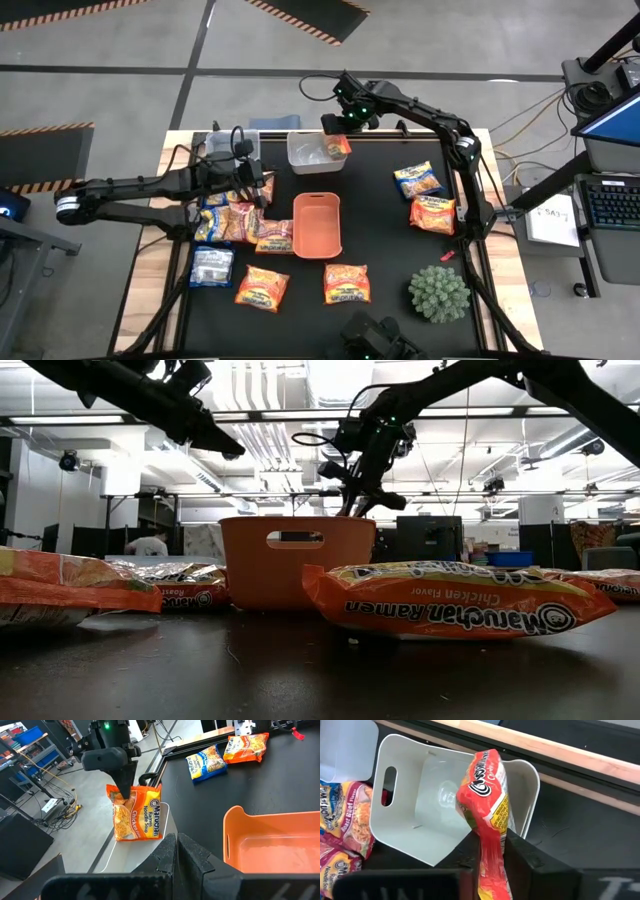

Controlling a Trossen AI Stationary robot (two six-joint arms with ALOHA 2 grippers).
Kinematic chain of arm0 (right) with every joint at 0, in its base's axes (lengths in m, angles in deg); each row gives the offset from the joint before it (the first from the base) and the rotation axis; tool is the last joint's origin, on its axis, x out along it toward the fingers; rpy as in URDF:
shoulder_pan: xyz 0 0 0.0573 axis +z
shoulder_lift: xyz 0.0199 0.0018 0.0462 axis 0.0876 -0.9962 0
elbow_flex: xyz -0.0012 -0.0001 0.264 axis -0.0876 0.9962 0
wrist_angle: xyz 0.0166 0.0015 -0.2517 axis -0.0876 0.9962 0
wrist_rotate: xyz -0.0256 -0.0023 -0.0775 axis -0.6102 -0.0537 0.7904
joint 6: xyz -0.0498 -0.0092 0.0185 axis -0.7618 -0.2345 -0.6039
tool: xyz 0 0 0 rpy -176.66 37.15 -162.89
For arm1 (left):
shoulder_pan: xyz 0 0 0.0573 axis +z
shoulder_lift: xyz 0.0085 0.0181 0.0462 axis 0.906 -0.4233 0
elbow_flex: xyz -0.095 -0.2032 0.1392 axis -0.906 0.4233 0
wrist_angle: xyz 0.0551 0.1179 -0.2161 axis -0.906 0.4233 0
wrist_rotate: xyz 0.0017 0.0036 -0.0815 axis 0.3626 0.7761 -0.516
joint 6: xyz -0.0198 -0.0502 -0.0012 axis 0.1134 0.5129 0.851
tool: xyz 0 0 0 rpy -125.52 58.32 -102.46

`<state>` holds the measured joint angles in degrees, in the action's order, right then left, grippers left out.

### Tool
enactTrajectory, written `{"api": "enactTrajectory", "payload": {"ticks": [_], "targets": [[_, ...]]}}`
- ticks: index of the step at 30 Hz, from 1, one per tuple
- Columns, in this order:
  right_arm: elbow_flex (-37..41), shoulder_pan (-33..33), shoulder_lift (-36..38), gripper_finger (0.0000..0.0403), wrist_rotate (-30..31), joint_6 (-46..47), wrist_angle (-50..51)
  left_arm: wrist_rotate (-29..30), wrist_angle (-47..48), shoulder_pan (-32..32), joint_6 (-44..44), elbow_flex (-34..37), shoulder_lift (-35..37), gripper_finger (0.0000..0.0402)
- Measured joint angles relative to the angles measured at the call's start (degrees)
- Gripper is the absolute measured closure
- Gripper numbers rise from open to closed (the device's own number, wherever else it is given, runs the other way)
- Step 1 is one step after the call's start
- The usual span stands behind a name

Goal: Sort Maruchan noodles
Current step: Put the orange bag into the white bin

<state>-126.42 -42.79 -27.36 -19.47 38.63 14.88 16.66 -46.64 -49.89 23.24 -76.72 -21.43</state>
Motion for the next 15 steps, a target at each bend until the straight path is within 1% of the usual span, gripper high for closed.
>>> {"api": "enactTrajectory", "payload": {"ticks": [3, 5, 10, 15], "targets": [[0.0, 0.0, 0.0, 0.0374, 0.0, -0.6, -0.4, 0.0, 0.0, 0.0, 0.0, 0.0, 0.0, 0.0402], [0.0, 0.0, 0.0, 0.0383, -0.1, -0.8, -0.4, 0.0, 0.0, 0.0, 0.0, 0.0, 0.0, 0.0402], [-0.7, 0.0, 0.0, 0.0393, -1.4, -0.8, -0.4, 0.0, 0.0, 0.0, 0.0, 0.0, 0.0, 0.0402], [-1.7, 0.0, 0.3, 0.0394, -4.1, -0.5, 0.0, 0.0, 0.0, 0.0, 0.0, 0.0, 0.0, 0.0402]]}}
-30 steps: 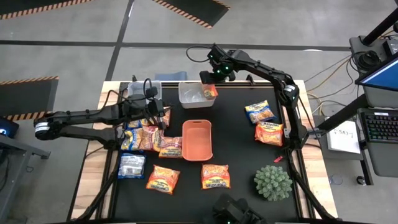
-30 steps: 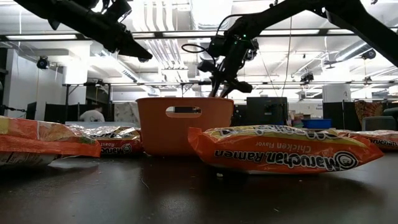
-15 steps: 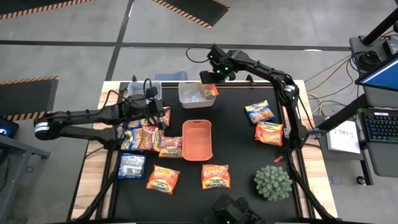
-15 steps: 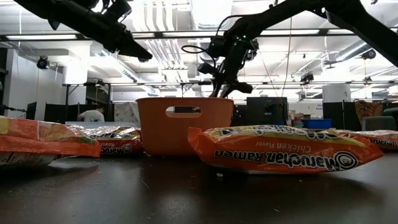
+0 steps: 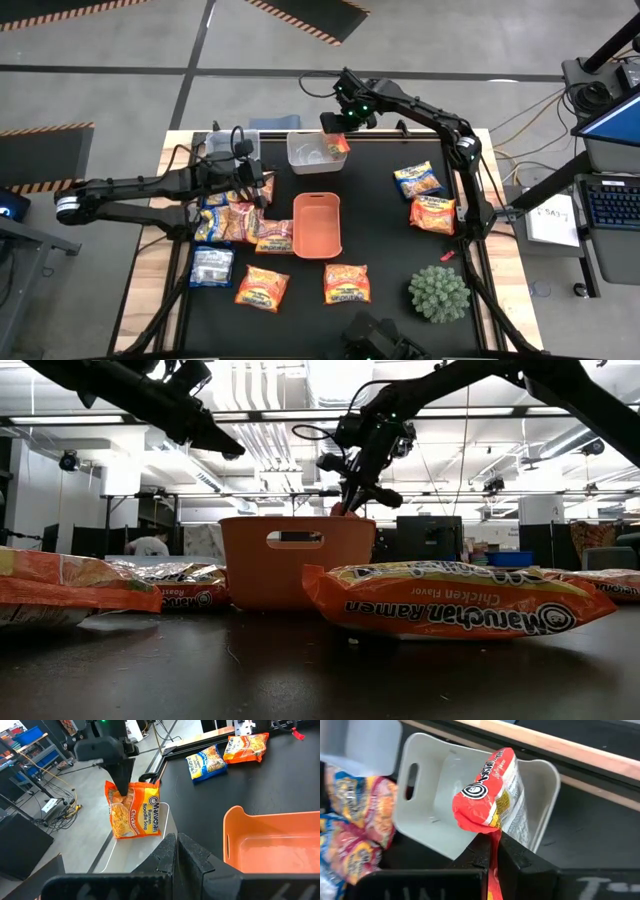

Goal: Sort Maruchan noodles
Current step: Put the orange bag into the white bin

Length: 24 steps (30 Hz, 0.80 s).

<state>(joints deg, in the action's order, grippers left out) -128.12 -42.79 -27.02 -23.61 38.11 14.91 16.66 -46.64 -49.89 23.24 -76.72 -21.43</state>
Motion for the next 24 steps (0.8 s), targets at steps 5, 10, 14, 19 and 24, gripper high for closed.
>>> {"api": "enactTrajectory", "payload": {"ticks": [5, 10, 14, 19, 24], "targets": [[-1.1, 0.0, 0.1, 0.0394, -2.9, 0.8, 0.5, 0.0, 0.0, 0.0, 0.0, 0.0, 0.0, 0.0402], [-2.2, -0.1, 0.1, 0.0394, -3.1, 0.9, 3.6, 0.0, 0.0, 0.0, 0.0, 0.0, 0.0, 0.0402], [-2.4, -0.2, 0.1, 0.0394, -3.1, 0.9, 6.0, 0.0, 0.0, 0.0, 0.0, 0.0, 0.0, 0.0402], [-2.2, -0.1, 0.1, 0.0394, -2.8, 0.6, 7.2, 0.0, 0.0, 0.0, 0.0, 0.0, 0.0, 0.0402], [-2.0, -0.1, -0.8, 0.0394, -0.6, -0.3, 6.8, 0.0, 0.0, 0.0, 0.0, 0.0, 0.0, 0.0402]]}}
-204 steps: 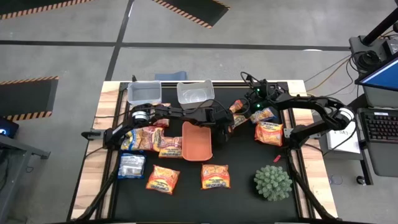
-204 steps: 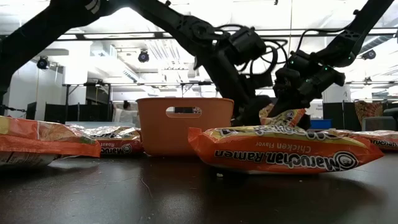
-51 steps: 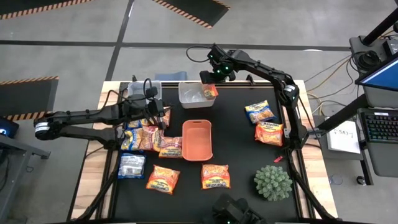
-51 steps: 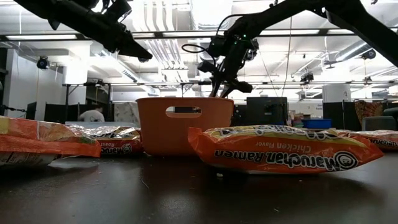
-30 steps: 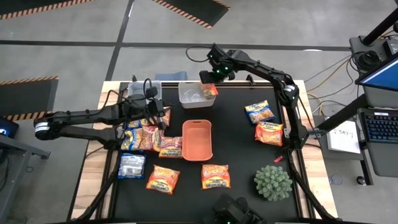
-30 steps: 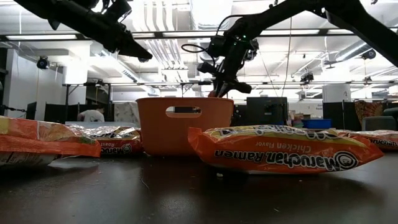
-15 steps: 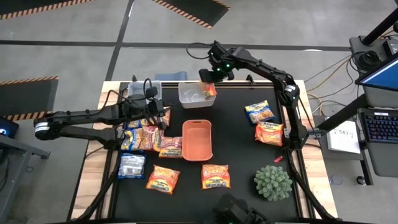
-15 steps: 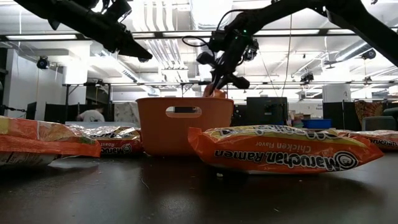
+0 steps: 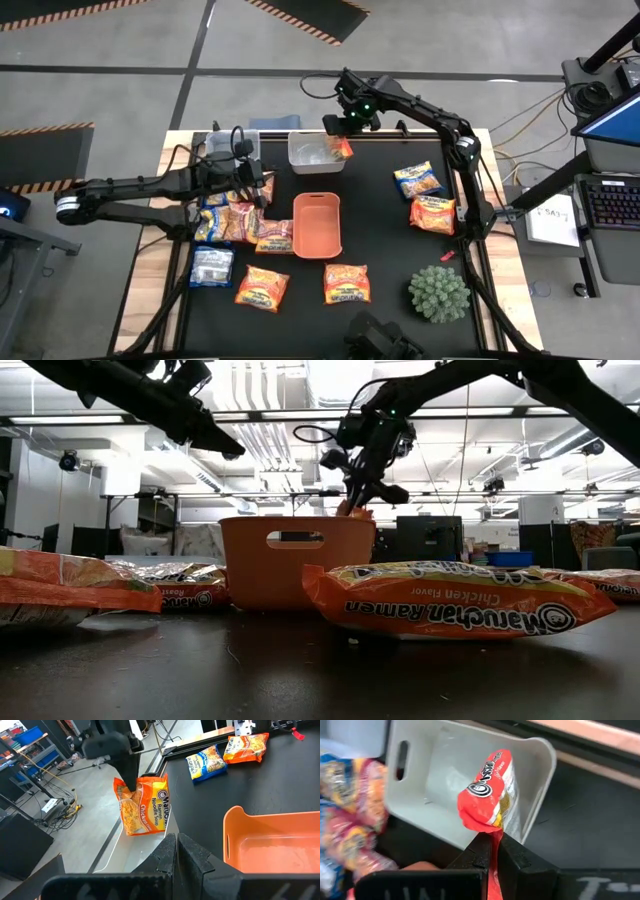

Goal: Sort Maruchan noodles
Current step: Put the orange bag into the white bin

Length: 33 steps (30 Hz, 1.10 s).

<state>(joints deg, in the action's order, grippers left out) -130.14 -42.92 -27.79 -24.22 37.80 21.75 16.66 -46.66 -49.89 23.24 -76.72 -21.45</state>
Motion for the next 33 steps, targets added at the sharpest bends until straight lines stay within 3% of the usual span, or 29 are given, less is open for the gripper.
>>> {"api": "enactTrajectory", "payload": {"ticks": [13, 21, 33], "targets": [[0.1, 0.1, -3.1, 0.0387, 6.4, -3.9, -1.9, 0.0, -0.1, 0.0, 0.0, 0.0, 0.0, 0.0402], [0.1, 0.0, -3.3, 0.0331, 12.0, -5.4, -2.2, 0.0, -0.1, 0.0, 0.0, 0.0, 0.0, 0.0402], [-4.6, -0.9, -1.2, 0.0266, 12.2, -9.9, 4.3, 0.0, -0.1, 0.0, 0.1, 0.0, 0.0, 0.0402]]}}
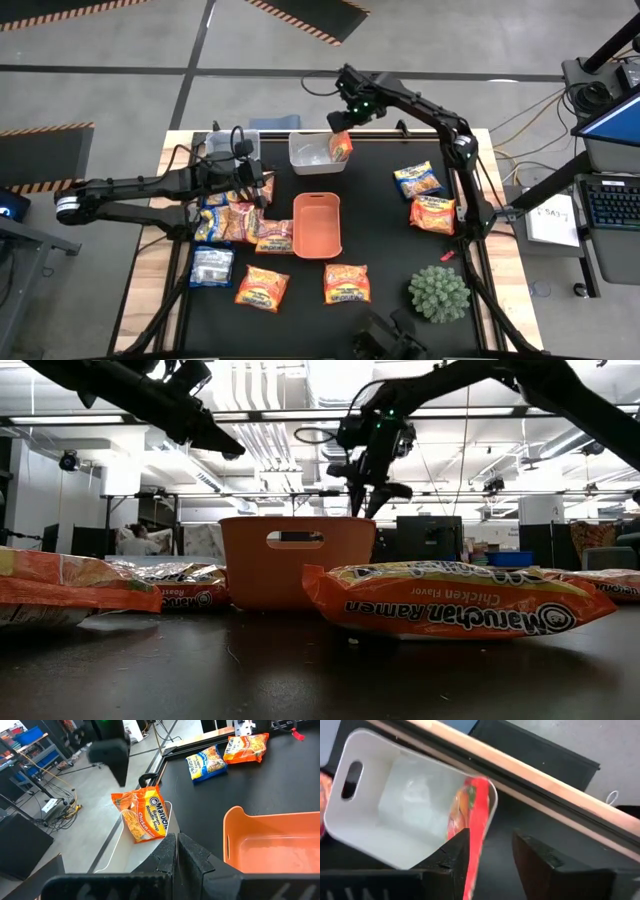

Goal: Sort Maruchan noodles
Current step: Put the orange bag into the white bin, then put the red bag into the transparent bin

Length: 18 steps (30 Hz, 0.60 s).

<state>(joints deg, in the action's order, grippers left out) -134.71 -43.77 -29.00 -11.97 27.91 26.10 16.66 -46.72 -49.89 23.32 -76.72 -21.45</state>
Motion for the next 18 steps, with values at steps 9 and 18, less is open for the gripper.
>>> {"api": "enactTrajectory", "payload": {"ticks": [9, 18], "targets": [[10.4, 8.5, 7.8, 0.0262, 5.4, -9.7, -2.1, 0.0, 0.1, 0.0, 5.4, 0.0, 0.0, 0.0402], [36.2, 18.1, 23.7, 0.0287, 4.7, -19.7, -24.2, -0.2, 8.9, -0.1, 20.7, 0.4, 0.0, 0.0402]]}}
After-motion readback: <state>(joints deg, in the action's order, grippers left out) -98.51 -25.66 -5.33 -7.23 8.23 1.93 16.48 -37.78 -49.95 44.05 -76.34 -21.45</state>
